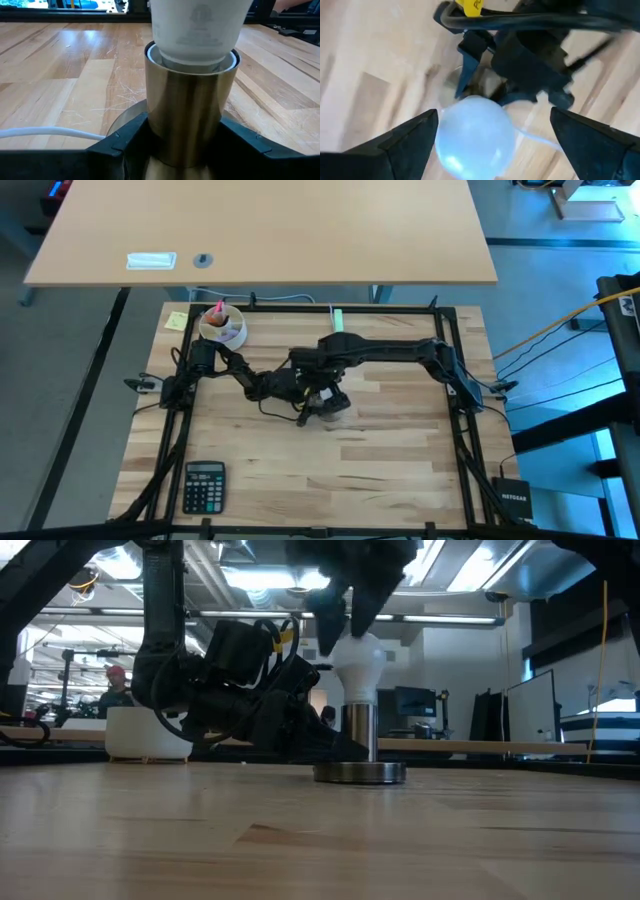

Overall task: Screw lightbulb
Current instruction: Remove the lightbulb from the lamp

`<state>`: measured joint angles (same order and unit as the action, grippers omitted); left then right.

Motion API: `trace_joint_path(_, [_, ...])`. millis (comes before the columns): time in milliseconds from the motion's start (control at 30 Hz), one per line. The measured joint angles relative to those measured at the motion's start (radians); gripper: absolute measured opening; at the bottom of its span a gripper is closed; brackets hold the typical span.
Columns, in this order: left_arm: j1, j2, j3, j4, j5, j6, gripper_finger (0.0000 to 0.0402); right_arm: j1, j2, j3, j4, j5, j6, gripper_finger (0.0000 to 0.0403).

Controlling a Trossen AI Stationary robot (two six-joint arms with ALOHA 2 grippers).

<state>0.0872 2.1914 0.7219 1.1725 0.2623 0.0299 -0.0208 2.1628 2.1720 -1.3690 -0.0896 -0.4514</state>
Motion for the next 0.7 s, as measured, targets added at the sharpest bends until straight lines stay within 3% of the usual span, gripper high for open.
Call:
trace_joint_path(200, [0.000, 0.000, 0.001, -0.012, 0.000, 0.000, 0.0192, 0.000, -0.001, 0.122, -0.163, -0.008, 0.222, 0.0388])
trace_joint_path(400, [0.000, -0.001, 0.001, -0.014, 0.000, 0.004, 0.0192, 0.003, -0.017, 0.131, -0.199, -0.024, 0.753, 0.0388])
trace_joint_path(700, [0.000, -0.001, 0.000, -0.014, 0.000, -0.011, 0.0192, 0.052, -0.065, 0.131, -0.202, 0.167, 1.491, 0.0388])
